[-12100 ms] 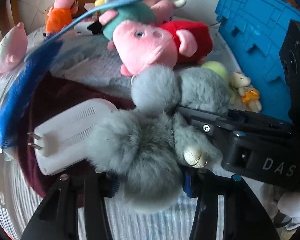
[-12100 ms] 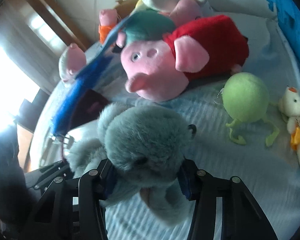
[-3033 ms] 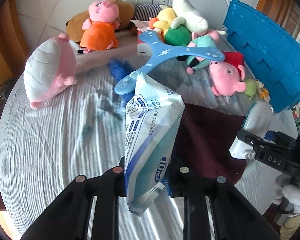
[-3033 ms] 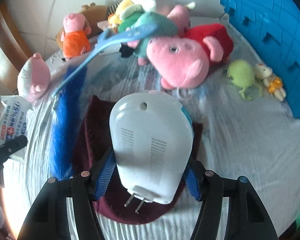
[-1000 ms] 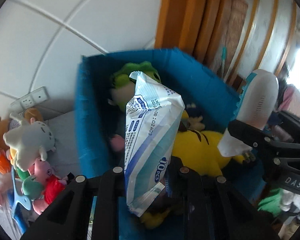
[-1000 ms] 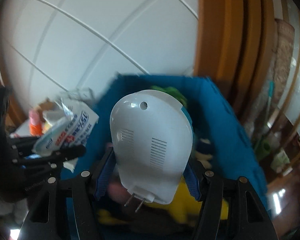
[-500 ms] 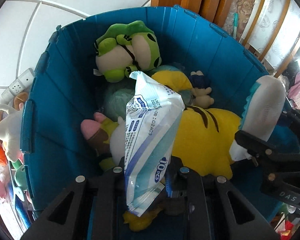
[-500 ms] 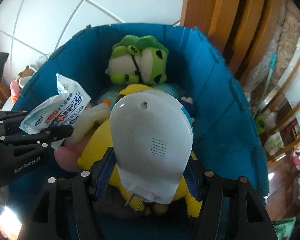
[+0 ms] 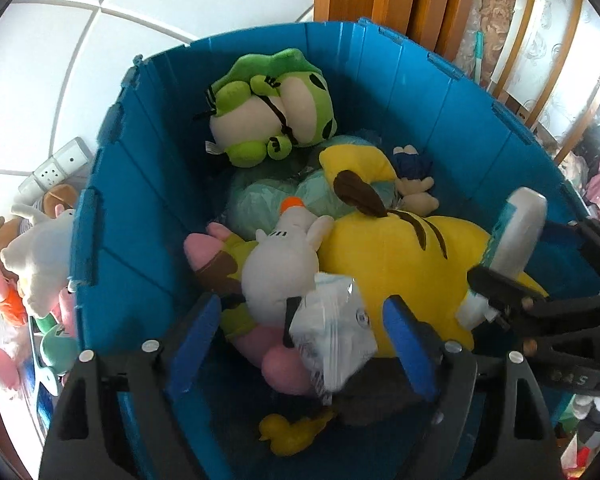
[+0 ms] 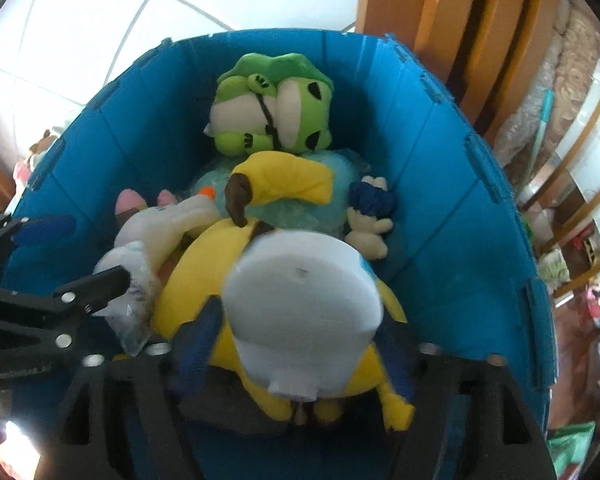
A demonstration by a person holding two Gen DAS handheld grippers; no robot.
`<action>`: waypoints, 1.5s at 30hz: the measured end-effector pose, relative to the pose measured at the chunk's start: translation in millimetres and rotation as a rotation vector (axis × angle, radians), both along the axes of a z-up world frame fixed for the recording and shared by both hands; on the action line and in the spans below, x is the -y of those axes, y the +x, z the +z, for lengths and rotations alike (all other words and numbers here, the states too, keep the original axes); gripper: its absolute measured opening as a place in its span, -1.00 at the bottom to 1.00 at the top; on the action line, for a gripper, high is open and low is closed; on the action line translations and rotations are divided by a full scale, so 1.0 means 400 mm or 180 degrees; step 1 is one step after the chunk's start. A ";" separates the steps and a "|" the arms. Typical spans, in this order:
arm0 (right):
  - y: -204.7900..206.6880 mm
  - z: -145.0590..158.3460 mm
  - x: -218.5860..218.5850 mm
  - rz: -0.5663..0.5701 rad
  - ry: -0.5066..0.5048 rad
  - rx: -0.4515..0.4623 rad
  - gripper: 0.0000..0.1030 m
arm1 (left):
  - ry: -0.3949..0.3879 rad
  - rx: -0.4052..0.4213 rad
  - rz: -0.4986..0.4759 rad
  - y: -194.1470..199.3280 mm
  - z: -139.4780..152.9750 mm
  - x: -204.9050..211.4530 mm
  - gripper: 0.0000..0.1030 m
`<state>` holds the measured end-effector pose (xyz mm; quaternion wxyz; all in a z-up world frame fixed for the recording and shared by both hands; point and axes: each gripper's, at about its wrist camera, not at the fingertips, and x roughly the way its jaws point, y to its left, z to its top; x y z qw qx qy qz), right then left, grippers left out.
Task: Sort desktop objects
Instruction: 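Open the left tool over the bin while the right tool releases the white device, then move both open tools back from the bin toward the table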
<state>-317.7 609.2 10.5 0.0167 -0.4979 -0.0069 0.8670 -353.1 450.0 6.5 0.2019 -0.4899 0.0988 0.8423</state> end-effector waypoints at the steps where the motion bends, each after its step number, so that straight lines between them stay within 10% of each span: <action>1: 0.003 0.002 0.000 -0.0014 0.0003 -0.0011 0.94 | 0.0033 -0.0026 -0.0002 0.008 0.009 0.008 0.62; 7: 0.031 0.031 0.009 -0.0087 -0.0003 -0.0189 0.99 | 0.0245 -0.0200 0.0043 0.062 0.071 0.070 1.00; 22: 0.207 0.137 0.200 0.0059 0.0151 -0.0986 0.99 | 0.0311 -0.0721 0.0533 0.222 0.148 0.335 1.00; 45: 0.561 0.036 0.849 -0.0020 -0.0189 -0.1337 0.99 | 0.0270 -0.0687 0.0995 0.572 0.000 1.065 1.00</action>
